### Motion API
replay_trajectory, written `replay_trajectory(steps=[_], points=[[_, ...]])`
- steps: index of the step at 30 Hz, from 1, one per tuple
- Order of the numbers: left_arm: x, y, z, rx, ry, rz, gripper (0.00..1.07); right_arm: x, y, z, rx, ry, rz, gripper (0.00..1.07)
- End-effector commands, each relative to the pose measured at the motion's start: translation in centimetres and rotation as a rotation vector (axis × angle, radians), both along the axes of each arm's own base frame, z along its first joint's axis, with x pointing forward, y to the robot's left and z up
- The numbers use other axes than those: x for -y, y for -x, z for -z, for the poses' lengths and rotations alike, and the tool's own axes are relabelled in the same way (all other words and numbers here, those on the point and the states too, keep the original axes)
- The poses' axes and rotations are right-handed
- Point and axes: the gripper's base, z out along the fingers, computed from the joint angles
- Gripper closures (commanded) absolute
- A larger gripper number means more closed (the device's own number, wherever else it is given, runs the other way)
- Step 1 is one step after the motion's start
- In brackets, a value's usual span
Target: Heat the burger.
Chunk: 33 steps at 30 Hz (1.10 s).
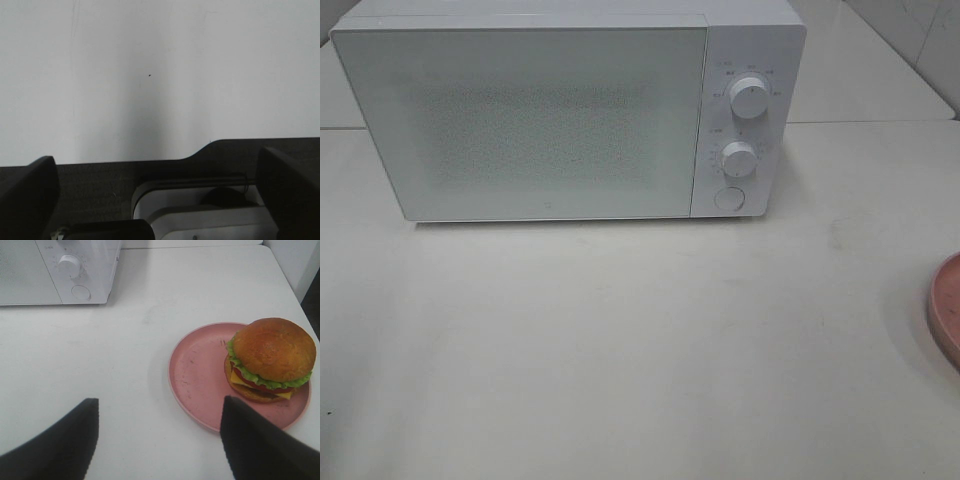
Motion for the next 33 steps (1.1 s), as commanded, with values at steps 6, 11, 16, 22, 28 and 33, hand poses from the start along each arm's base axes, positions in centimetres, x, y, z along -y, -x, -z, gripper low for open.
replay_trajectory(steps=[6,11,16,22,28,33], points=[[0.1,3.0,0.2,0.232,-0.016,-0.003,0.07,0.1,0.4,0.1,0.024,0.008,0.007,0.39],[0.0,5.9,-0.2,0.468,-0.053,-0.01,0.07,0.1,0.4,0.1,0.024,0.008,0.007,0.39],[0.1,7.2,-0.1,0.572,-0.058,-0.014,0.07,0.1,0.4,0.1,0.023,0.008,0.007,0.39],[0.2,8.9,-0.1,0.68,-0.064,-0.016,0.07,0.1,0.4,0.1,0.023,0.008,0.007,0.39],[0.2,8.9,-0.1,0.677,-0.059,-0.015,0.07,0.1,0.4,0.1,0.02,0.009,0.007,0.39],[0.2,8.8,-0.1,0.675,-0.061,-0.017,0.07,0.1,0.3,0.1,0.018,0.009,0.007,0.39]])
